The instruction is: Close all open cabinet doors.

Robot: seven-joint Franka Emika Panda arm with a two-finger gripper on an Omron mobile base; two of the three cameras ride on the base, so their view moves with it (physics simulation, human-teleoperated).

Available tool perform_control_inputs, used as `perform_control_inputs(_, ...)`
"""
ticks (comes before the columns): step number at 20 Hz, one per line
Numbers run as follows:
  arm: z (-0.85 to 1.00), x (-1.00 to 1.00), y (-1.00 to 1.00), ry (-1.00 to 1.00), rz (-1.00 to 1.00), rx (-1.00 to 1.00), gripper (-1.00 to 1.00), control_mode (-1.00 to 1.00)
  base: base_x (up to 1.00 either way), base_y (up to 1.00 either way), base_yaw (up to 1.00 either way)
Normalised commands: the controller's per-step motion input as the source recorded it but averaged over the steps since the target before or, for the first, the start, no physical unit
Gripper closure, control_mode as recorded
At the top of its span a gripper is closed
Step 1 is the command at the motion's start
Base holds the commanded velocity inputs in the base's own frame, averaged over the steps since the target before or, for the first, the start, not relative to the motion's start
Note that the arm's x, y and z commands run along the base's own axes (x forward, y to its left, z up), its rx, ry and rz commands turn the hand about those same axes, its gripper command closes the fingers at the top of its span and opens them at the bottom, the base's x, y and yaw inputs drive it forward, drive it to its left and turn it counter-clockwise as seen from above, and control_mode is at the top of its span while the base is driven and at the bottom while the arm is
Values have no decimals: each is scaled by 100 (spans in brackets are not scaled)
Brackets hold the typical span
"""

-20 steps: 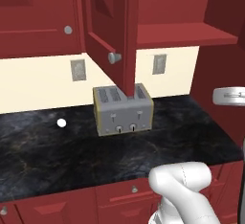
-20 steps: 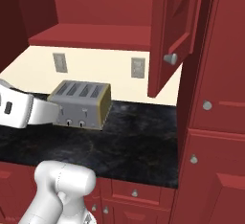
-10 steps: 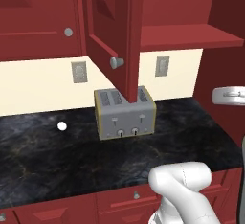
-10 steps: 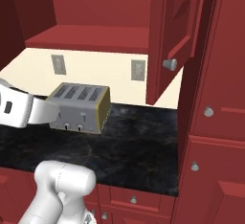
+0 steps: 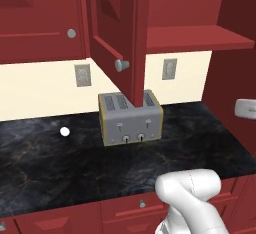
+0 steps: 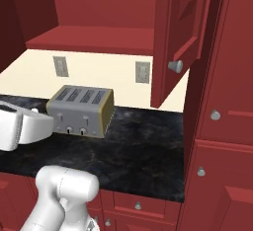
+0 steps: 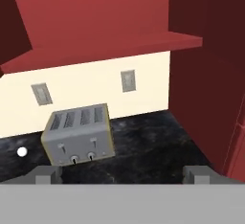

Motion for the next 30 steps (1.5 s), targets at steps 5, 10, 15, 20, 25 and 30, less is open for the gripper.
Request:
perform_control_inputs(5, 43, -54, -28, -23, 0, 0, -100, -100, 0, 0, 0)
perform_control_inputs(10, 43, -28, -46, -17, 0, 0, -100, -100, 0, 0, 0)
perform_control_inputs(15, 14, -28, -49, -14, 4, 0, -100, -100, 0, 0, 0)
perform_control_inputs(20, 0, 7, -62, -7, 11, 0, -100, -100, 0, 0, 0)
perform_control_inputs(25, 0, 4, -69, -5, 17, 0, -100, -100, 0, 0, 0)
perform_control_inputs(30, -1, 18, -52, -8, 21, 0, -100, -100, 0, 0, 0)
